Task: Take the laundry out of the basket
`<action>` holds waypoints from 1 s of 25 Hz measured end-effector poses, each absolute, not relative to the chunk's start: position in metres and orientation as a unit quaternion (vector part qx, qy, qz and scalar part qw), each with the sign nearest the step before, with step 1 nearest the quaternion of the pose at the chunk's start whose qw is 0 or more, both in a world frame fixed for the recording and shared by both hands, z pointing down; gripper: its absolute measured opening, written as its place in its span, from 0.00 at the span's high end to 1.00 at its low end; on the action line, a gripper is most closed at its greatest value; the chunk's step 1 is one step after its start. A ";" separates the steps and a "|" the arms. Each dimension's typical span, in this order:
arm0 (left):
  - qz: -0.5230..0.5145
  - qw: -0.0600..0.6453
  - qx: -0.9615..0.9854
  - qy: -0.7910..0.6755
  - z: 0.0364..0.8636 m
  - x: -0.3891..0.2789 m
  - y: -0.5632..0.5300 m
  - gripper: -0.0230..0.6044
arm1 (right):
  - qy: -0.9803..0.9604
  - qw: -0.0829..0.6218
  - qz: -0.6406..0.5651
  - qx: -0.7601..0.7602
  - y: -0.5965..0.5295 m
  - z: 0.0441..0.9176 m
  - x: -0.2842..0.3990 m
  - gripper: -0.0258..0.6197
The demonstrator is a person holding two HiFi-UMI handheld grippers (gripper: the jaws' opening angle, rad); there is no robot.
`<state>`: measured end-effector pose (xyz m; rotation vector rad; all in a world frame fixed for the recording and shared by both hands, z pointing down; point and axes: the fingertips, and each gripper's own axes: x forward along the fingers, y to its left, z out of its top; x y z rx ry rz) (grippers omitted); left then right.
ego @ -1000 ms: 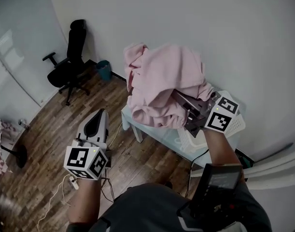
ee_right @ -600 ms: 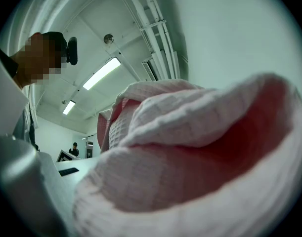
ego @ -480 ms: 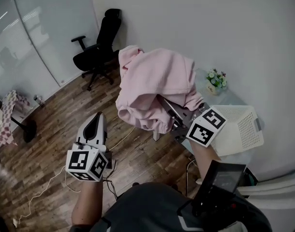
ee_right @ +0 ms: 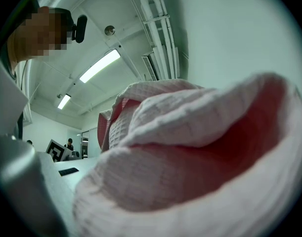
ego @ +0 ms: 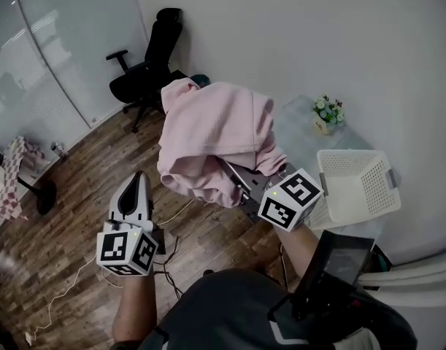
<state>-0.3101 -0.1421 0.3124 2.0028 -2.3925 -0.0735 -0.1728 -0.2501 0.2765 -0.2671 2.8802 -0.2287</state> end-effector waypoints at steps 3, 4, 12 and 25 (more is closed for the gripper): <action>-0.016 0.005 0.645 -0.764 0.317 -0.302 -0.146 0.95 | 0.986 0.113 -0.077 -0.099 -0.252 0.284 -0.164 0.75; -0.014 0.005 0.643 -0.766 0.321 -0.299 -0.146 0.95 | 0.986 0.112 -0.075 -0.102 -0.253 0.287 -0.159 0.75; -0.010 0.010 0.647 -0.762 0.341 -0.272 -0.155 0.95 | 0.985 0.115 -0.065 -0.109 -0.249 0.307 -0.127 0.75; -0.022 0.015 0.647 -0.762 0.328 -0.265 -0.158 0.95 | 0.986 0.104 -0.057 -0.120 -0.246 0.296 -0.126 0.75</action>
